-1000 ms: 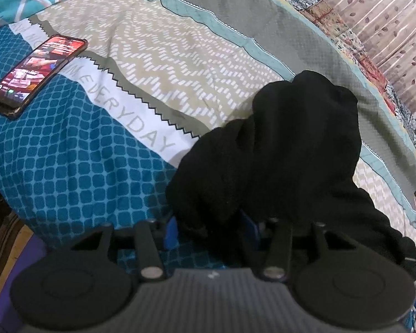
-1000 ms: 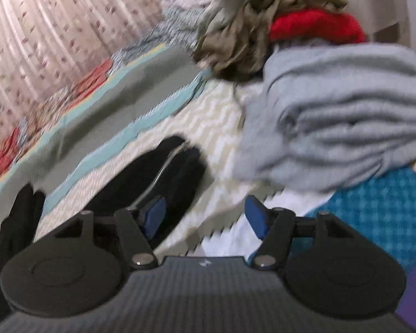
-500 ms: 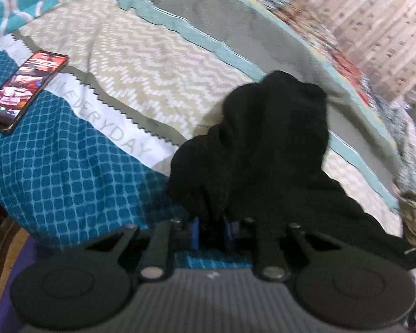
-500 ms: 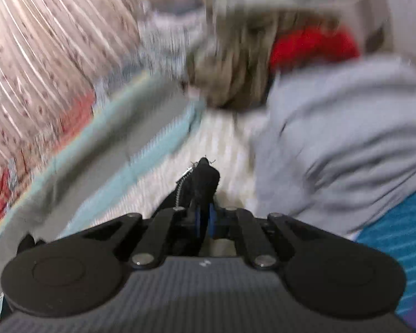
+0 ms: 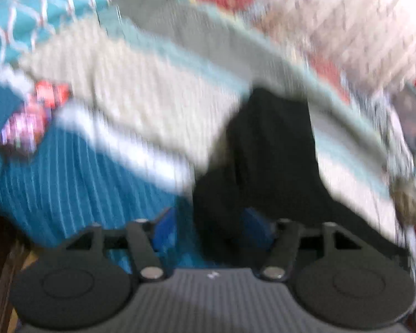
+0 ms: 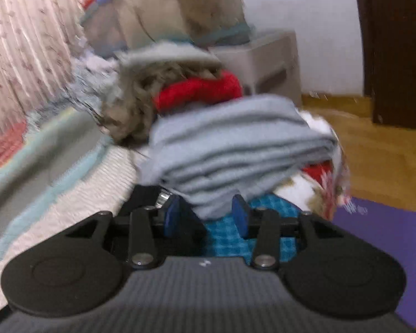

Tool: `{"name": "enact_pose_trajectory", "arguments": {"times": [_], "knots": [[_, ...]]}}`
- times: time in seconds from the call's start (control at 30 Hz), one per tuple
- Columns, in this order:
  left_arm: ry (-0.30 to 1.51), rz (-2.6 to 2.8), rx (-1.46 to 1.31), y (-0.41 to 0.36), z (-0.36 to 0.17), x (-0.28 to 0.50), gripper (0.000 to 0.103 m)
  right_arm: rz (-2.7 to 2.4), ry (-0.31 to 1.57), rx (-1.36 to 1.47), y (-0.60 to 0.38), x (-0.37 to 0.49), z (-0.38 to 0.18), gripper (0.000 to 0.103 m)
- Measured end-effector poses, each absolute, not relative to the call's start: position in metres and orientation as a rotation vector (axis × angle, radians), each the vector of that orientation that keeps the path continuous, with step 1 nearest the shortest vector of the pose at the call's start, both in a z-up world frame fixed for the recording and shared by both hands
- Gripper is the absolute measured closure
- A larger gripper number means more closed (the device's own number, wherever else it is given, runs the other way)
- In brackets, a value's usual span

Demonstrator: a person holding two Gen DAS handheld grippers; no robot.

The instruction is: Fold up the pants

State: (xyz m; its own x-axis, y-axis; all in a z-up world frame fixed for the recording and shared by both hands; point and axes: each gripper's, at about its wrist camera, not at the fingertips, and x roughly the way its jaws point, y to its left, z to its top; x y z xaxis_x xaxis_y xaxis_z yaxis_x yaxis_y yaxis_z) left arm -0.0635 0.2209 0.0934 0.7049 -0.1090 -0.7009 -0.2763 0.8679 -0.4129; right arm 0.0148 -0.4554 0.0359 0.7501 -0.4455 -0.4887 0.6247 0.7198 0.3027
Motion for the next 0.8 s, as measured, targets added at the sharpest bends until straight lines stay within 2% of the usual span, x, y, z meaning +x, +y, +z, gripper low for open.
{"name": "enact_pose_trajectory", "arguments": {"times": [0.03,0.07,0.1,0.13,0.3,0.43,0.47,0.57,0.63,0.8], "knots": [[0.766,0.117,-0.507,0.226,0.102,-0.045,0.036,-0.559,0.398,0.458,-0.444,0.021,0.040,0.057],[0.740,0.126,-0.472,0.227,0.111,-0.022,0.029,-0.492,0.405,0.442,-0.430,0.030,0.043,0.057],[0.713,0.120,-0.432,0.225,0.117,0.002,0.018,-0.430,0.417,0.432,-0.419,0.040,0.045,0.057],[0.690,0.112,-0.391,0.220,0.121,0.028,0.014,-0.366,0.431,0.426,-0.405,0.048,0.045,0.057],[0.726,0.043,-0.311,0.175,0.109,0.171,0.013,-0.044,0.535,0.448,-0.341,0.091,0.032,0.057],[0.831,0.071,-0.229,0.134,0.067,0.260,0.012,0.116,0.625,0.439,-0.309,0.120,0.025,0.059],[0.854,0.088,-0.221,0.131,0.056,0.270,0.015,0.139,0.638,0.436,-0.304,0.124,0.026,0.059],[0.939,0.068,-0.232,0.125,0.028,0.300,0.083,0.195,0.663,0.413,-0.294,0.152,0.030,0.059],[0.899,0.066,-0.242,0.129,0.037,0.288,0.091,0.238,0.681,0.391,-0.292,0.183,0.032,0.060],[0.684,0.030,-0.462,0.190,0.079,0.189,0.091,0.344,0.707,0.359,-0.263,0.261,0.033,0.059]]}}
